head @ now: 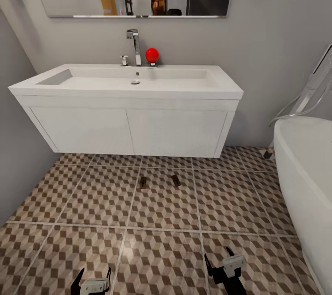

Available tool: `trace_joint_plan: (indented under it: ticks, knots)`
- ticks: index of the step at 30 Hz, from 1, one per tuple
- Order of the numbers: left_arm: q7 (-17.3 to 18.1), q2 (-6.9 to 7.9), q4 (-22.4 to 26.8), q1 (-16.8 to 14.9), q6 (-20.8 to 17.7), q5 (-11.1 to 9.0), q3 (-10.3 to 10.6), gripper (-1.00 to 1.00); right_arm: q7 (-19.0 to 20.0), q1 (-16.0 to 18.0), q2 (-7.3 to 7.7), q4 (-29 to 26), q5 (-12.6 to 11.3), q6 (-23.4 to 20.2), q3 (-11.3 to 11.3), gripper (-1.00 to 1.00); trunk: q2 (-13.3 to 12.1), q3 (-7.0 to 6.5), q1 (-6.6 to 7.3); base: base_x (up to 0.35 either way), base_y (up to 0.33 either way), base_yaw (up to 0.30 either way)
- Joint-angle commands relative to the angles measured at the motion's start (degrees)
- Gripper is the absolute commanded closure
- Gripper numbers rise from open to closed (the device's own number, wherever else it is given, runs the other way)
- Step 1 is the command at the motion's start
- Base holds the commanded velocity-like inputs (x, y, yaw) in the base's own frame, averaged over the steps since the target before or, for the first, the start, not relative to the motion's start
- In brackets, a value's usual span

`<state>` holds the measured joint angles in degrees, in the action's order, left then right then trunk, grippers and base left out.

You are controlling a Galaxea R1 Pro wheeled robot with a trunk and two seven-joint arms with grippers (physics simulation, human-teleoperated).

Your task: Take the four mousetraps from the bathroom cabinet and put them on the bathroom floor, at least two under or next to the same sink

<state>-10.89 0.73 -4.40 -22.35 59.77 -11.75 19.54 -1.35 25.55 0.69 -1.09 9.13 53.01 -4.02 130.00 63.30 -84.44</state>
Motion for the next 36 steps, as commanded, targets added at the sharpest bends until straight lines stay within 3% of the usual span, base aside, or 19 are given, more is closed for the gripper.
trace_joint_plan:
  ticks: [1,36]
  knots:
    - [-0.19,-0.03,-0.17,-0.07,0.23,-0.3,0.5,-1.0,-0.14,0.03,0.02,0.03,-0.08,0.14,-0.38,-1.0,-0.4,-0.24,0.23,0.0,0.0,0.0]
    - [-0.19,-0.03,-0.17,-0.07,0.23,-0.3,0.5,-1.0,-0.14,0.03,0.02,0.03,-0.08,0.07,-0.38,-1.0,-14.44,-9.69,7.92,0.0,0.0,0.0]
